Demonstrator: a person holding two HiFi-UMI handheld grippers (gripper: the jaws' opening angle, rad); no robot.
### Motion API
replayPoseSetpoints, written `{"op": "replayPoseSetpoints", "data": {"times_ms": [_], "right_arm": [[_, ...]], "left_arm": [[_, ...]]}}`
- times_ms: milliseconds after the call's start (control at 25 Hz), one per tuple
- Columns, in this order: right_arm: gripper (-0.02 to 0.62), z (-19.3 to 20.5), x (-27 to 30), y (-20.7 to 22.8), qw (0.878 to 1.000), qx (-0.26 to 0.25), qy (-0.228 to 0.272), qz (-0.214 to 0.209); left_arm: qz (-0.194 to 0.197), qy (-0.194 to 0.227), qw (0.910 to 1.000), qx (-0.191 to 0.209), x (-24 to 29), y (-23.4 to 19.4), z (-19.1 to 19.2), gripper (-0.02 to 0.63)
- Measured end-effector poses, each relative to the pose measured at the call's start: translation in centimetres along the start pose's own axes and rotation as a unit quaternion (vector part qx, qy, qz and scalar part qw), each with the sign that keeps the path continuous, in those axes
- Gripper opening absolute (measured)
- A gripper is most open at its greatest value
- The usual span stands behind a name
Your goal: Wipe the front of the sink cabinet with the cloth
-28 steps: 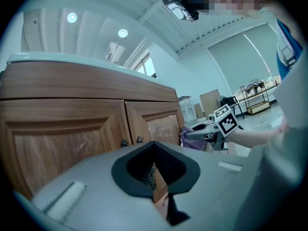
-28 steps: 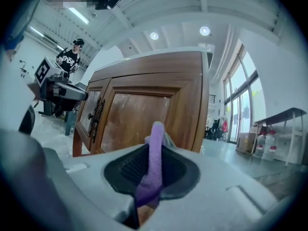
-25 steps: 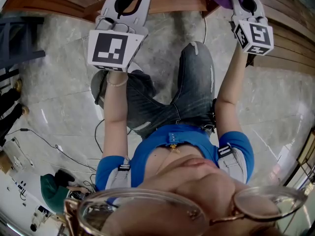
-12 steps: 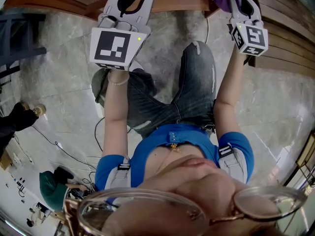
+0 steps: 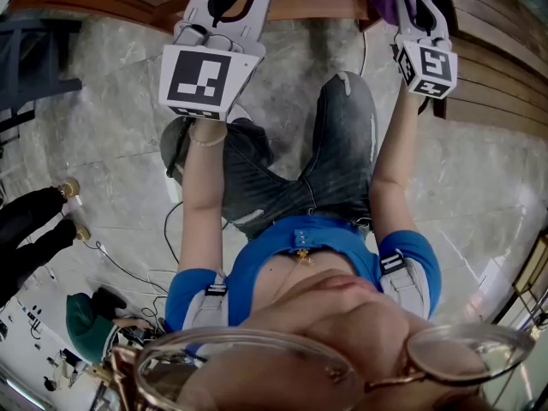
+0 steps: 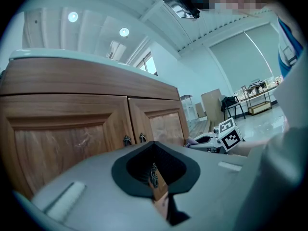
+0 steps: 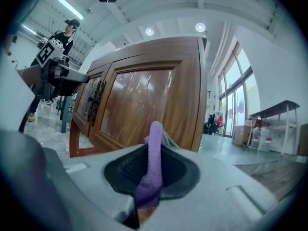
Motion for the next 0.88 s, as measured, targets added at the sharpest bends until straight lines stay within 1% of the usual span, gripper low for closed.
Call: {"op": "replayPoseSetpoints", "data": {"times_ms": [160,280,560,880], "right_arm": [[0.055,0.0,0.1,-0.1,1.000,0.003,0.001,0.005],[0.055,0.1,0.4,-0.7,1.000,0.007,0.000,0.000],[0.054,-0.3,2.1,-3.6,0.999,0.009,0.003,-0.039],[0.054,-1.1,4.0,-6.4,0.997,0.011,0.011,-0.071]], "left_arm": [[0.001,-0.001,1.0000,0.000,0.1,0.0,0.1,0.000],[-0.001,-0.001,1.0000,0.000,0.0,-0.1,0.2,0.000],[-0.010,-0.007,0.9999,-0.002,-0.1,-0.8,0.6,0.000],[-0.011,-0.006,0.9999,-0.003,-0.2,-1.0,0.5,0.000]]}}
Point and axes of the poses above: the fingertips, and each gripper's own axes: x forward along the fingers, y to its right, z out of its underside, the point moved 3 cm from there along -x, backward along the fingers, and after that the axes turned 15 degrees about -z, right-handed, at the moved point
